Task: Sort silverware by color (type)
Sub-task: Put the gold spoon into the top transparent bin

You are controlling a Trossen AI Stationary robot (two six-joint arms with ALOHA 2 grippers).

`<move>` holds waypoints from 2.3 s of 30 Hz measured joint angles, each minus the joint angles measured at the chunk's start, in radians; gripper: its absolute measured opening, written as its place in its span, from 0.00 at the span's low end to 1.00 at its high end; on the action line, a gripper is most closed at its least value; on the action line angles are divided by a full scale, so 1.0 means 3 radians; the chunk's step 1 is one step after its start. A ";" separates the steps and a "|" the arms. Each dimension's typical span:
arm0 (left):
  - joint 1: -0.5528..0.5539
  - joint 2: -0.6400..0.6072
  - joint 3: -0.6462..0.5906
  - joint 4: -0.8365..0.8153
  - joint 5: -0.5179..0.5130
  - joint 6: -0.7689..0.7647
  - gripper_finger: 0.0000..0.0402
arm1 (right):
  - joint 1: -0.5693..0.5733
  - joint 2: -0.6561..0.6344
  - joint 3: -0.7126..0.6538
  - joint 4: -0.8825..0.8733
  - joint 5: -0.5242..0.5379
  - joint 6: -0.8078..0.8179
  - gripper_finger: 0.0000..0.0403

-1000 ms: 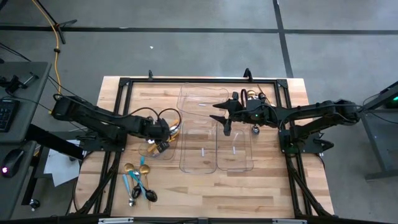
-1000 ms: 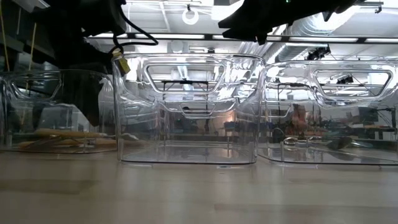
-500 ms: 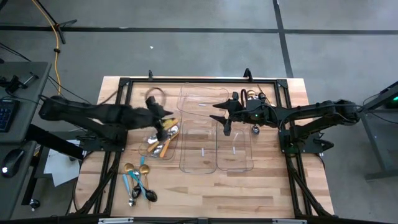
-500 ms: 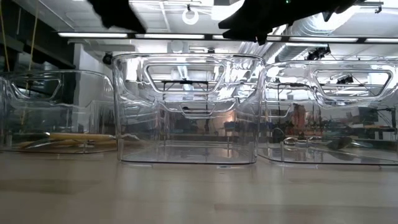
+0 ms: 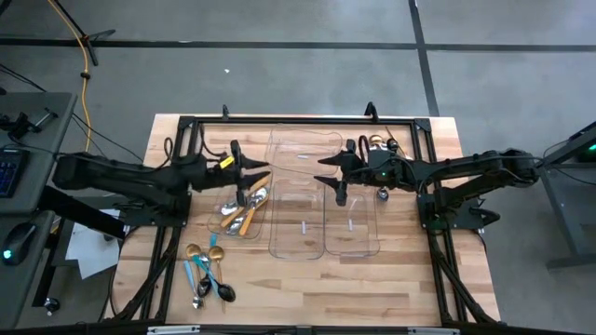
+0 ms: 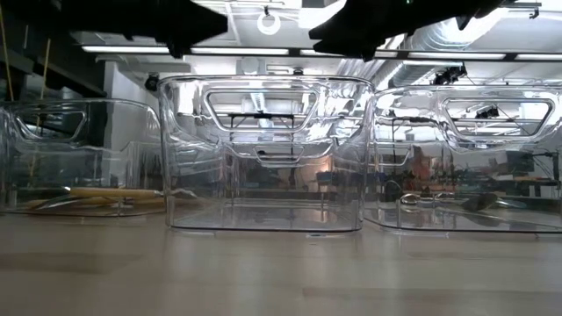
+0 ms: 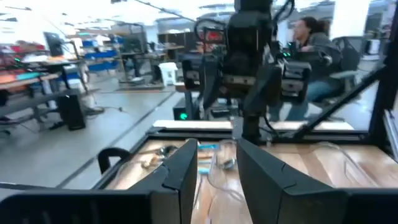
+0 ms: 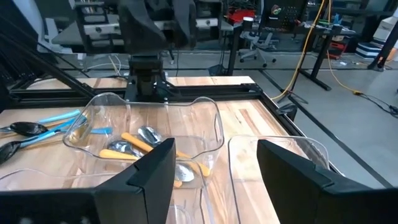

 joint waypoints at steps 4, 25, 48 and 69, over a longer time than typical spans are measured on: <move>0.0062 0.0101 -0.0022 -0.0006 0.0247 0.0079 0.26 | 0.0000 0.0000 0.0000 -0.0086 0.0002 -0.0040 0.52; 0.0059 0.0229 -0.0024 0.0078 0.0240 0.0372 0.26 | -0.0126 -0.0026 -0.0213 0.0026 0.0572 -0.0048 0.52; 0.0058 0.0227 -0.0024 0.0170 0.0234 0.0370 0.26 | -0.0326 -0.0566 -0.0829 0.0697 -0.0502 0.0093 0.52; 0.0057 0.0227 -0.0024 0.0170 0.0234 0.0365 0.26 | -0.0325 -0.0565 -0.0829 0.0681 -0.0276 0.0357 0.52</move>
